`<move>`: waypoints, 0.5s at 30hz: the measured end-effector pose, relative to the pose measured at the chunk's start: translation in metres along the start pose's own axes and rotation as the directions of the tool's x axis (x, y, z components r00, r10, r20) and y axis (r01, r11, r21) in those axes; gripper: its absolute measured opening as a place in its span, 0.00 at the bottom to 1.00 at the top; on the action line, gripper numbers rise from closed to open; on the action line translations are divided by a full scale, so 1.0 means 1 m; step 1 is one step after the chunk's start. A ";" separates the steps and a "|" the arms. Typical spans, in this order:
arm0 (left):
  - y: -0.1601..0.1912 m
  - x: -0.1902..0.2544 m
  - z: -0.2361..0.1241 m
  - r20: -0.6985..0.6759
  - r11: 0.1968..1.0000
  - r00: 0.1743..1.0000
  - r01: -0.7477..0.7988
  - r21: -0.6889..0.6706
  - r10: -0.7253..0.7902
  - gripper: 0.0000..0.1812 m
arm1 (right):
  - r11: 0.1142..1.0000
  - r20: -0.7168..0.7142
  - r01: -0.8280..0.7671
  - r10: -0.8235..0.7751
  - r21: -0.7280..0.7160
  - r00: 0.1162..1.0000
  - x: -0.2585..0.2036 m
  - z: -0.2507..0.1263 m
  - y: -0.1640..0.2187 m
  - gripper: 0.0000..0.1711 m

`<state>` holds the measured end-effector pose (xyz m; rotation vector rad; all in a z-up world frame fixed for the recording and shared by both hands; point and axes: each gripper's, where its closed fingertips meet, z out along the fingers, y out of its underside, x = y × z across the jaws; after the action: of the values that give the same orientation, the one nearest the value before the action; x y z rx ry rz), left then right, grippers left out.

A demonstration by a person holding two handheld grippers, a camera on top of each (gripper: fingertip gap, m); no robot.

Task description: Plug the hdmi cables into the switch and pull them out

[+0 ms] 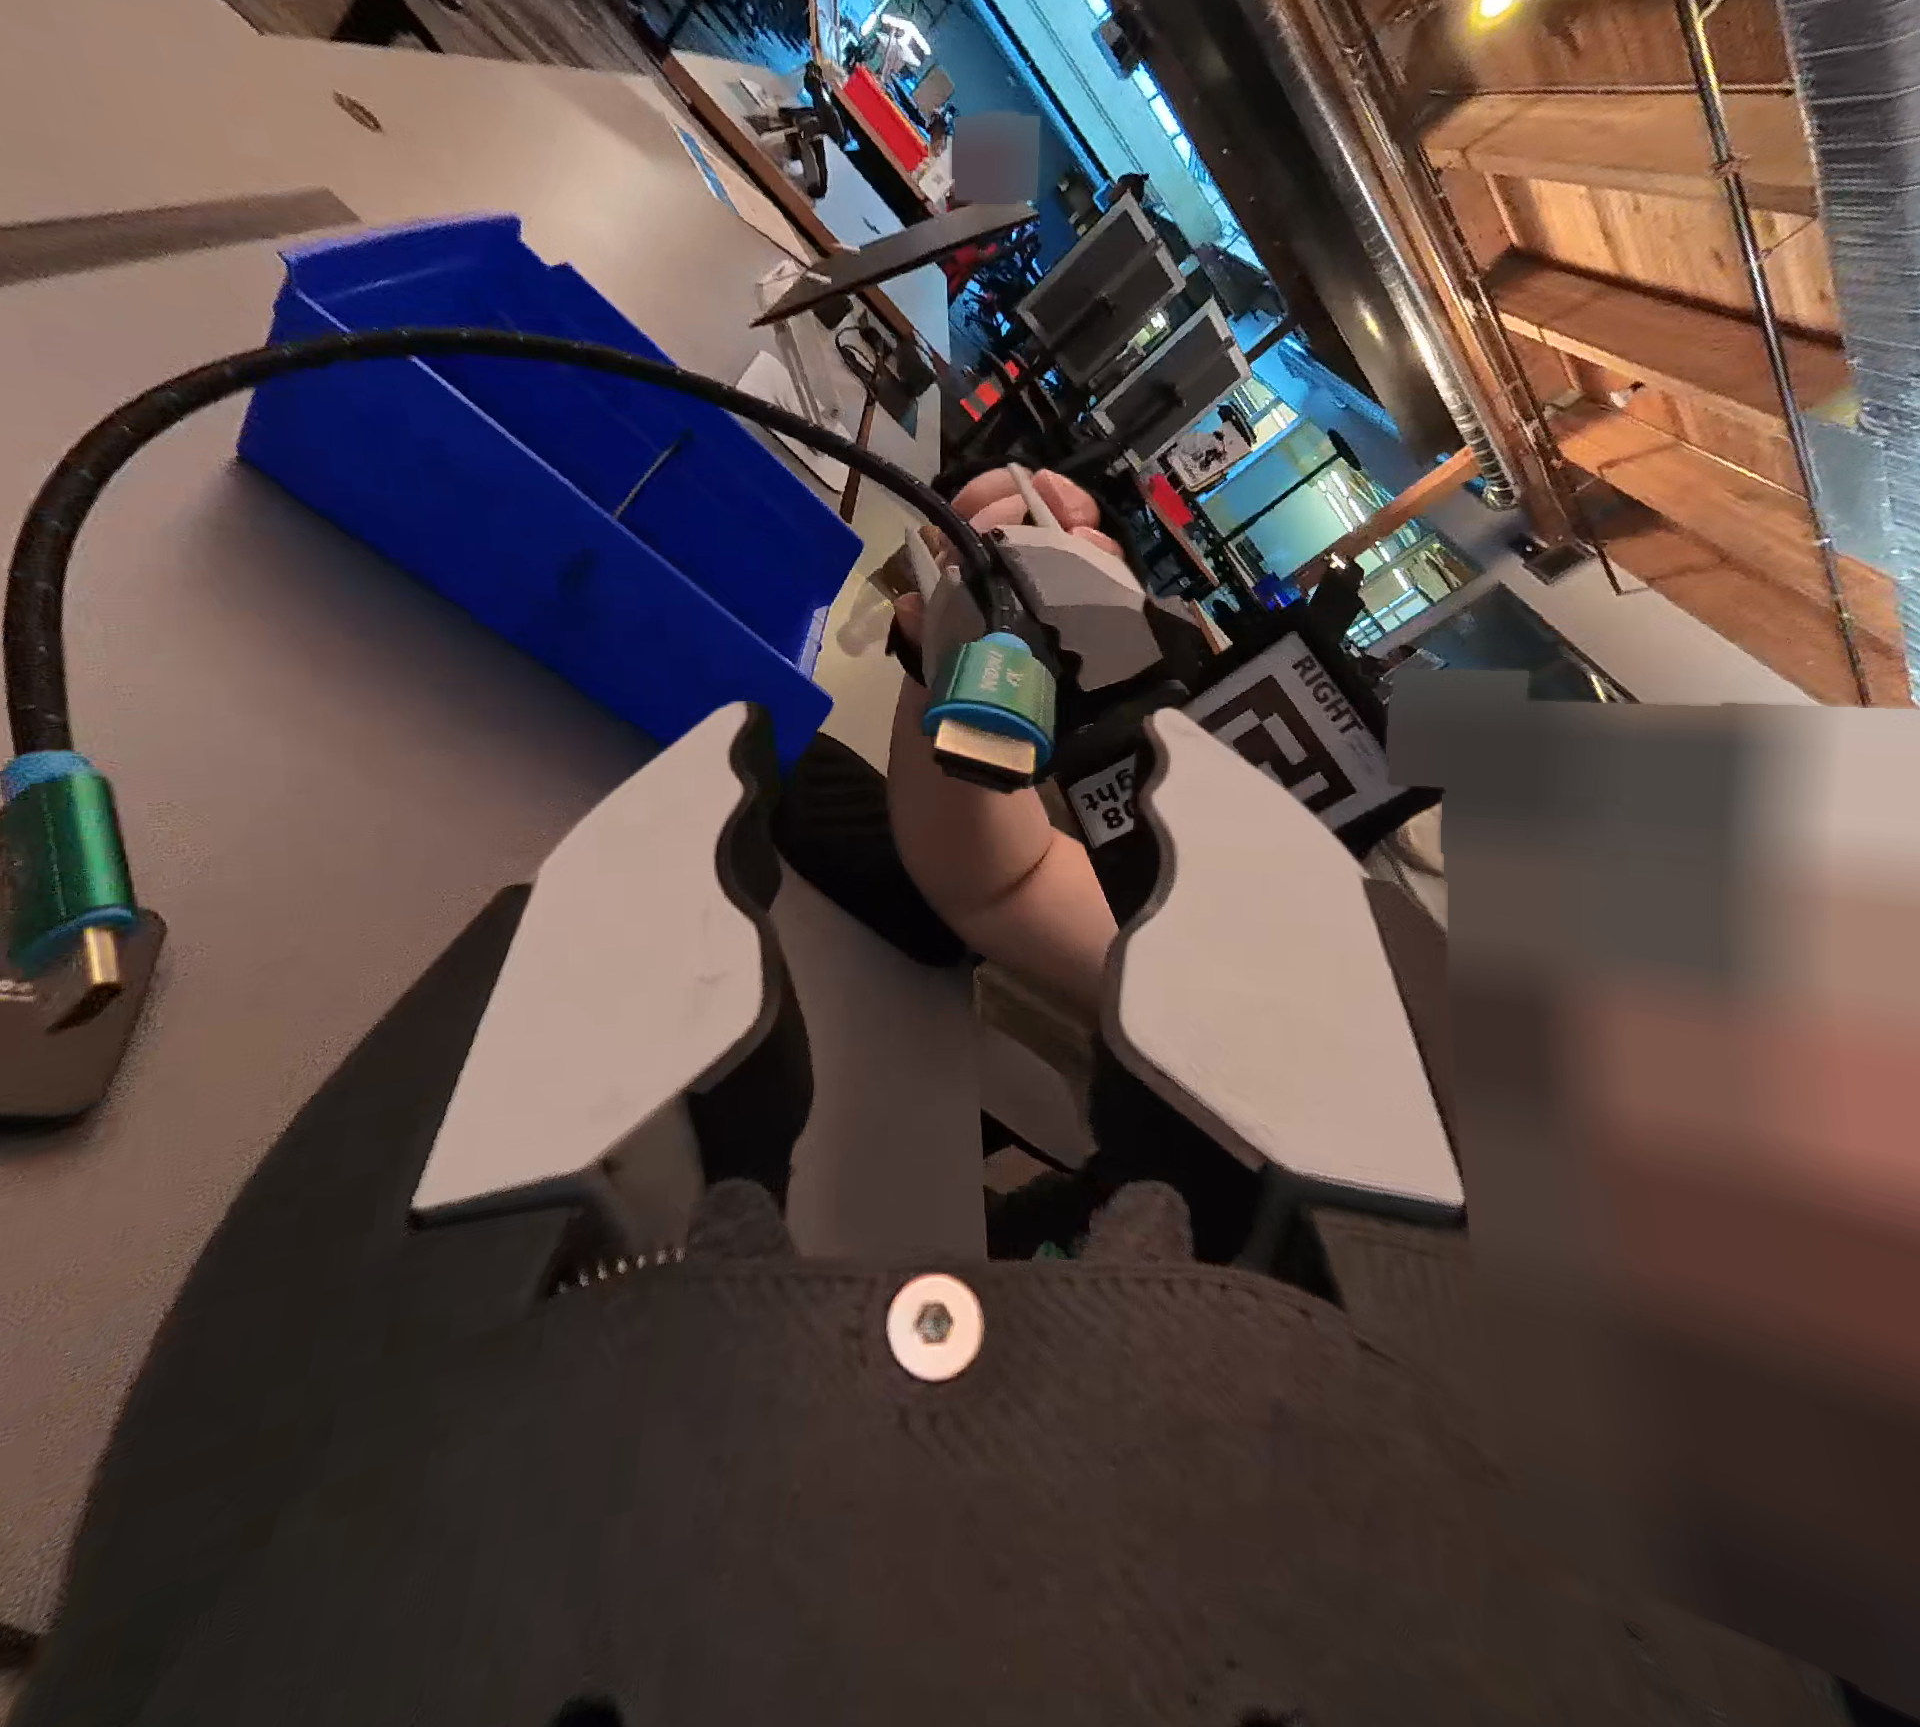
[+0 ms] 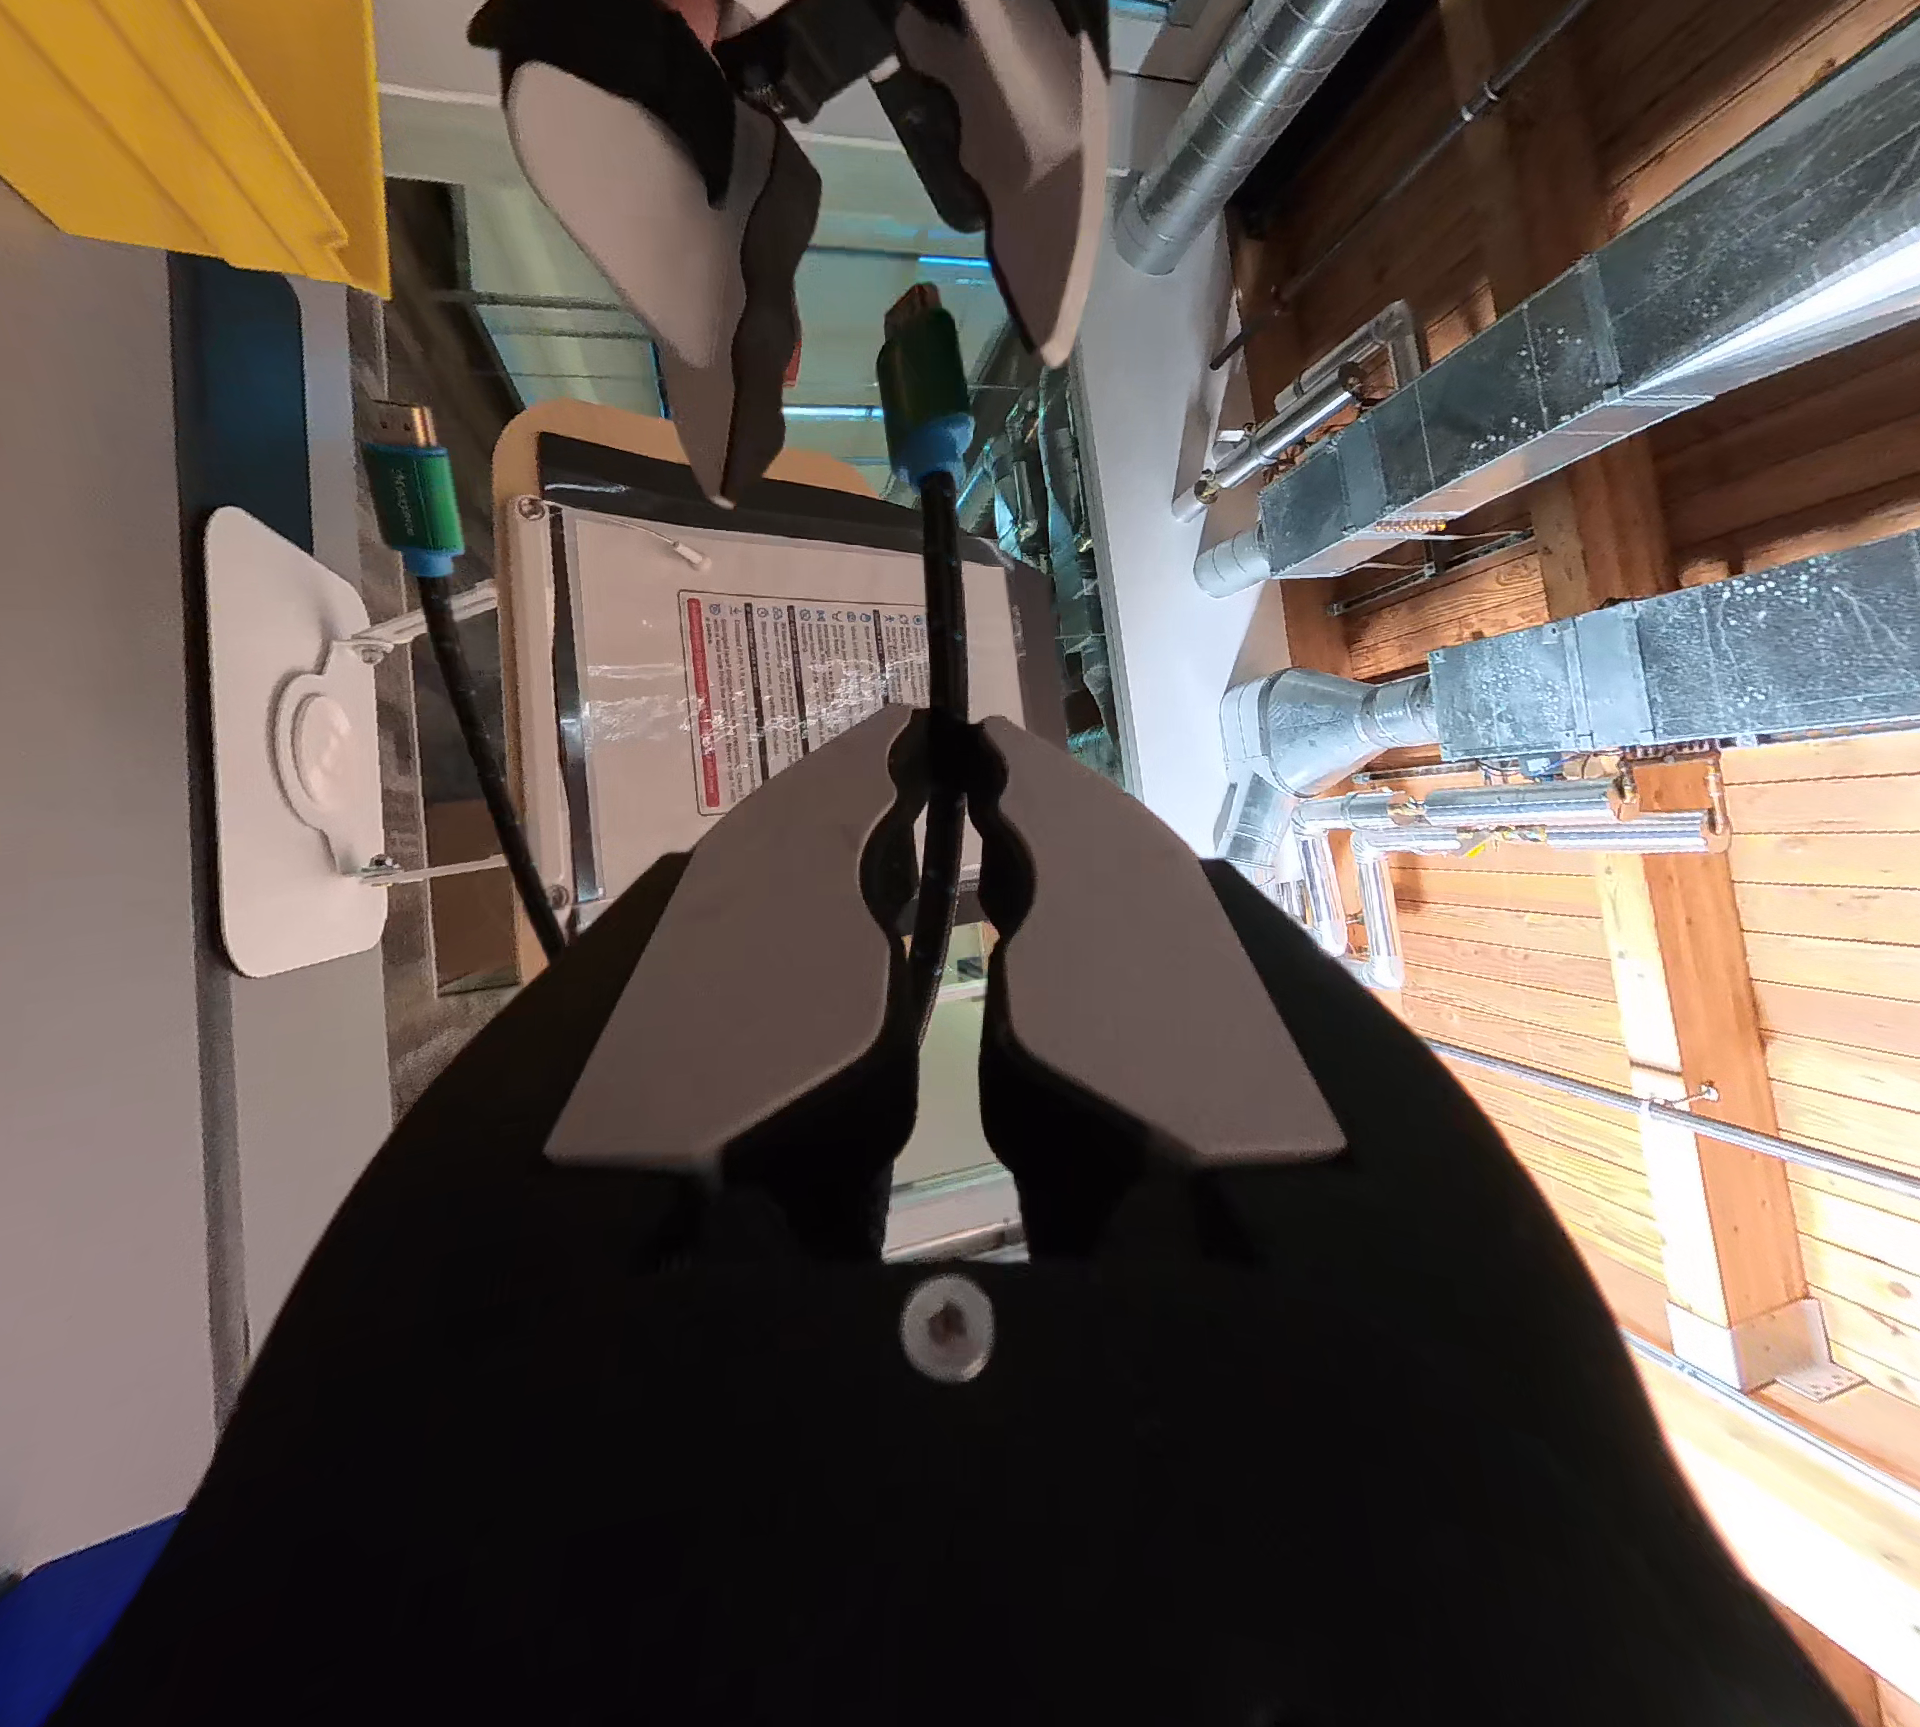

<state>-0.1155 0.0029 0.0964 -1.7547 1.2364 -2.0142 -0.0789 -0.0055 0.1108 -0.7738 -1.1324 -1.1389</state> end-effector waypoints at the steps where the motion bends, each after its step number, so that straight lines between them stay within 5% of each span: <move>1: 0.001 -0.002 0.003 -0.003 1.000 1.000 0.005 -0.006 -0.005 0.32 | 1.000 0.007 0.007 -0.007 -0.006 1.000 -0.002 0.001 0.001 0.04; 9: -0.001 -0.009 0.011 -0.055 1.000 0.998 -0.026 0.006 0.026 0.13 | 0.999 0.053 -0.049 0.049 -0.010 0.997 -0.009 0.003 0.005 0.04; 15: -0.009 -0.009 0.010 -0.053 0.992 0.992 -0.112 0.052 0.115 0.14 | 0.994 0.078 -0.114 0.113 -0.002 0.991 -0.011 0.004 0.004 0.04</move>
<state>-0.1005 0.0095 0.0951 -1.5786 1.2619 -2.0238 -0.0761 0.0022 0.1020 -0.8762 -1.1392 -1.0198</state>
